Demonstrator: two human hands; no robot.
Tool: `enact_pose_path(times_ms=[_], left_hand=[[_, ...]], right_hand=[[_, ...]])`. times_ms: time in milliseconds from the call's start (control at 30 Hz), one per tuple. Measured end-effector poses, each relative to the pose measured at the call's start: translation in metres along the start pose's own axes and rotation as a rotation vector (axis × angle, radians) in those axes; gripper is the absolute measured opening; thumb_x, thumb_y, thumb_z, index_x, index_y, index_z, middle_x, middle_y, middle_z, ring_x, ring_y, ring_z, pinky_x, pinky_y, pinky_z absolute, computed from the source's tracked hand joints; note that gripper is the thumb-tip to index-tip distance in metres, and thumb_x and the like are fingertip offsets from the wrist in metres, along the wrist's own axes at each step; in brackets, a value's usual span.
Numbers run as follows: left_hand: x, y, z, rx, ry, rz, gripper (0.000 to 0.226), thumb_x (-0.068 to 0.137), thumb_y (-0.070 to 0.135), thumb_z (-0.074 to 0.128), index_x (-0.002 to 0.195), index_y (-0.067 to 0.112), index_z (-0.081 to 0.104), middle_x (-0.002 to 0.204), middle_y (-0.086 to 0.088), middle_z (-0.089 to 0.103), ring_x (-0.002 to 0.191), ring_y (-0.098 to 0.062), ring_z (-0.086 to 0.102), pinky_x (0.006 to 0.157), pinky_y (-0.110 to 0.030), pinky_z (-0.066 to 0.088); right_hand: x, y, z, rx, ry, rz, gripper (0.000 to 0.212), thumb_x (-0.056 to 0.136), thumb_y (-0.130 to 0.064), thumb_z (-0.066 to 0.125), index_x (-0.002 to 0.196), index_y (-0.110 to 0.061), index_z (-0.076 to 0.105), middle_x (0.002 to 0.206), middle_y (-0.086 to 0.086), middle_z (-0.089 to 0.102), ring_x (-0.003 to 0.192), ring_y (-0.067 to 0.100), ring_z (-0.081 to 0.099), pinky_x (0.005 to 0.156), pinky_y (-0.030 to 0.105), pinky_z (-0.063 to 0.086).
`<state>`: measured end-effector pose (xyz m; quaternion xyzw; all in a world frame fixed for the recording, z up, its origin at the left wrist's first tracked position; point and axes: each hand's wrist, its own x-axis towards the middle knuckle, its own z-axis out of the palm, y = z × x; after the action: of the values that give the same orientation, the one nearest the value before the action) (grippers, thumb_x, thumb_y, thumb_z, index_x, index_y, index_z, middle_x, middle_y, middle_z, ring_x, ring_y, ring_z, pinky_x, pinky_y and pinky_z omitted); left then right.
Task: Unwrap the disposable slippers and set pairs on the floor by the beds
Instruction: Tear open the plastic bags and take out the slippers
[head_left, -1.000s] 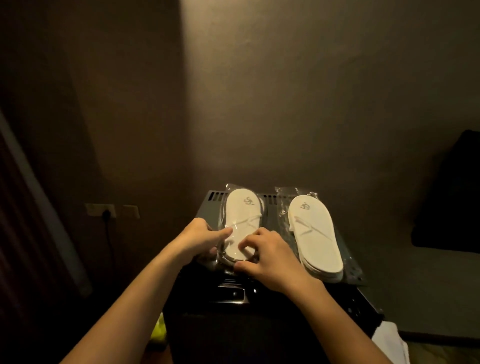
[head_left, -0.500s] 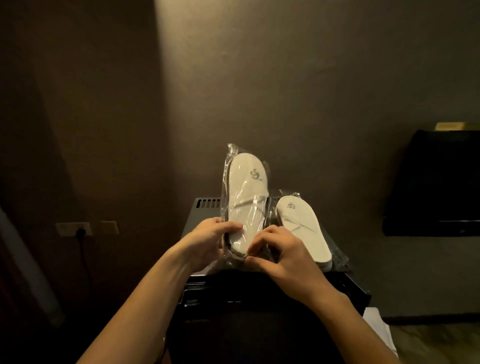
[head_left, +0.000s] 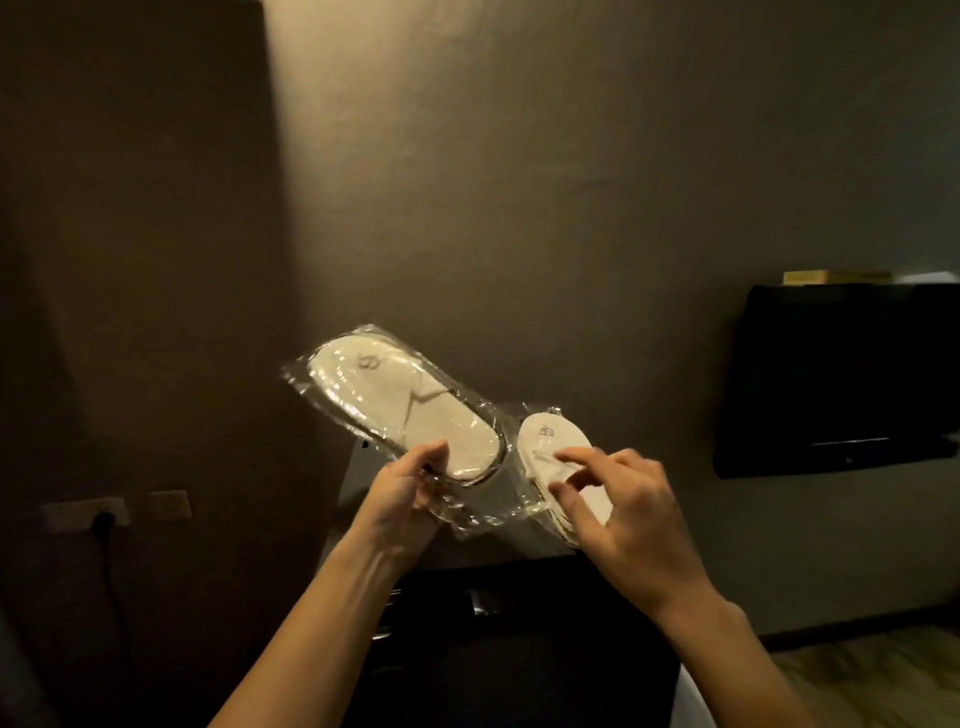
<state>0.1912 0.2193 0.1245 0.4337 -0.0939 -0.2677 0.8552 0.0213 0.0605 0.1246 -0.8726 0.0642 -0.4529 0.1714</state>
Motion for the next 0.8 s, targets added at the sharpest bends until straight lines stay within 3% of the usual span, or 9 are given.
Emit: enact_pose_path(times_ms=[100,200,333,400,467,533,633,700,800], left_hand=[[-0.004,-0.012,0.006,-0.067,-0.015,0.048,0.007,0.076,0.008,0.068,0.082,0.003,0.068,0.071,-0.006,0.069,0.059,-0.014,0.065,0.055,-0.024,0.055],[-0.007,-0.019,0.005,-0.133,-0.054,0.058,0.016,0.071,0.009,0.071,0.084,0.002,0.068,0.079,-0.01,0.071,0.068,-0.016,0.069,0.064,-0.025,0.06],[-0.013,-0.023,0.003,-0.166,-0.13,0.065,0.033,0.078,0.011,0.069,0.106,-0.007,0.068,0.108,-0.022,0.067,0.091,-0.026,0.068,0.076,-0.032,0.06],[-0.014,-0.022,0.002,-0.173,-0.142,0.071,0.039,0.08,0.011,0.069,0.113,-0.009,0.066,0.113,-0.025,0.065,0.094,-0.027,0.067,0.079,-0.033,0.059],[-0.018,-0.02,0.0,-0.17,-0.168,0.072,0.04,0.08,0.012,0.069,0.114,-0.008,0.067,0.115,-0.026,0.065,0.095,-0.029,0.068,0.084,-0.035,0.058],[-0.019,-0.021,-0.001,-0.173,-0.203,0.046,0.027,0.08,0.01,0.067,0.102,-0.006,0.073,0.108,-0.023,0.07,0.091,-0.028,0.071,0.085,-0.035,0.058],[-0.024,-0.024,0.002,-0.18,-0.226,0.024,0.026,0.081,0.01,0.067,0.102,-0.005,0.073,0.11,-0.025,0.071,0.097,-0.029,0.072,0.094,-0.039,0.056],[-0.025,-0.017,0.0,-0.241,-0.16,0.041,0.033,0.081,0.013,0.068,0.111,-0.001,0.071,0.113,-0.021,0.072,0.103,-0.028,0.069,0.097,-0.04,0.054],[-0.02,-0.004,-0.01,-0.308,-0.051,0.09,0.022,0.074,0.011,0.075,0.096,0.009,0.078,0.106,-0.01,0.076,0.096,-0.02,0.071,0.087,-0.036,0.059]], right_hand=[[0.0,-0.011,0.004,0.001,0.2,-0.022,0.014,0.086,-0.016,0.078,0.099,-0.02,0.075,0.091,-0.013,0.07,0.086,0.009,0.062,0.077,0.029,0.053],[0.001,-0.028,0.017,0.152,0.032,0.093,0.014,0.087,-0.02,0.077,0.1,-0.024,0.076,0.092,-0.014,0.074,0.078,0.003,0.067,0.074,0.023,0.057],[0.01,-0.026,0.033,0.224,-0.17,0.419,0.023,0.088,-0.033,0.073,0.11,-0.026,0.074,0.096,-0.012,0.076,0.084,0.004,0.07,0.08,0.033,0.06],[0.014,-0.029,0.032,0.49,-0.204,0.52,0.021,0.089,-0.027,0.074,0.11,-0.022,0.075,0.096,-0.005,0.077,0.078,0.002,0.07,0.068,0.032,0.061],[0.016,-0.035,0.03,0.728,-0.225,0.609,0.016,0.09,-0.019,0.074,0.105,-0.015,0.074,0.091,0.003,0.076,0.056,-0.002,0.061,0.048,0.024,0.052],[0.018,-0.037,0.034,0.76,-0.208,0.591,0.014,0.09,-0.02,0.075,0.098,-0.009,0.074,0.073,-0.001,0.07,0.043,0.0,0.051,0.041,0.023,0.043],[0.022,-0.035,0.039,0.826,-0.198,0.616,0.019,0.09,-0.021,0.075,0.09,-0.003,0.072,0.049,-0.009,0.055,0.036,0.002,0.04,0.036,0.018,0.034],[0.021,-0.03,0.035,0.857,-0.174,0.667,0.018,0.091,-0.019,0.074,0.089,-0.001,0.072,0.046,-0.009,0.051,0.034,0.003,0.037,0.035,0.017,0.031],[0.016,-0.018,0.028,0.885,-0.143,0.685,0.013,0.091,-0.016,0.072,0.086,-0.004,0.073,0.049,-0.01,0.052,0.036,-0.001,0.041,0.038,0.012,0.032]])
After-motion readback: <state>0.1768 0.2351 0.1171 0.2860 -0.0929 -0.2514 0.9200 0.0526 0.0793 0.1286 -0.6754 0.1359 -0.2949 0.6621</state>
